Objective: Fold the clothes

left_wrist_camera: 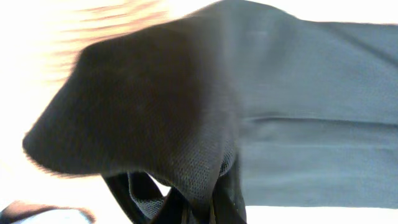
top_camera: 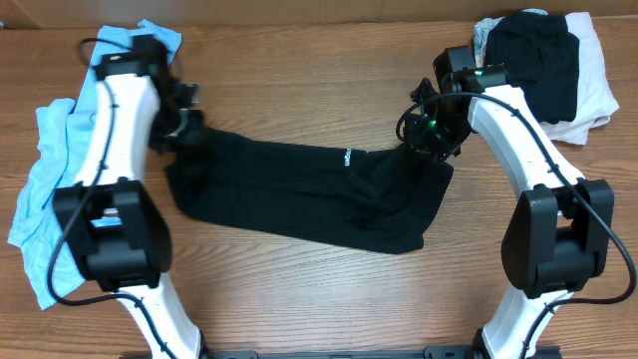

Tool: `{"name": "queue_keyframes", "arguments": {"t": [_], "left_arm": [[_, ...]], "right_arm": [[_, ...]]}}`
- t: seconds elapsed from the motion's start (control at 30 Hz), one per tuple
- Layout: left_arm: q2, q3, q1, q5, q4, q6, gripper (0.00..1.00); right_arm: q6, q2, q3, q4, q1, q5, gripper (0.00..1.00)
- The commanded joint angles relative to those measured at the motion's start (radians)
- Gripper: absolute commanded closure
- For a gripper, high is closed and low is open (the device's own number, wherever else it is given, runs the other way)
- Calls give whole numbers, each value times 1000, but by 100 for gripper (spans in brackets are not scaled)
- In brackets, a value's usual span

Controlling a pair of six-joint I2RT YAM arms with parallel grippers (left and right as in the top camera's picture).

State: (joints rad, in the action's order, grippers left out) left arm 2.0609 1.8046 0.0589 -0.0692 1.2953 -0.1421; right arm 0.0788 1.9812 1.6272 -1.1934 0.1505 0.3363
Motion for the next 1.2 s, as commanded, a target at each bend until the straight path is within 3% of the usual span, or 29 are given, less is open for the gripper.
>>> {"name": "queue_keyframes", "arguments": {"t": [0.0,0.43,1.03,1.1,1.17], "left_arm": [[-10,18,-91,-32,13,-14,96],[-10,18,-309,-36,-33,87,96],[-8,15,-421,-63,-58,113,96],[-8,15,-430,-63,-55,113,89],[-8,15,-441,-62,-53,112,55]], "right_arm": [[4,-34,16,3,-2,6,90],[4,-34,16,5,-2,-6,89],[4,-34,16,8,-2,-6,89],[4,-34,16,8,-2,-6,89],[4,-34,16,8,-2,-6,88]]}}
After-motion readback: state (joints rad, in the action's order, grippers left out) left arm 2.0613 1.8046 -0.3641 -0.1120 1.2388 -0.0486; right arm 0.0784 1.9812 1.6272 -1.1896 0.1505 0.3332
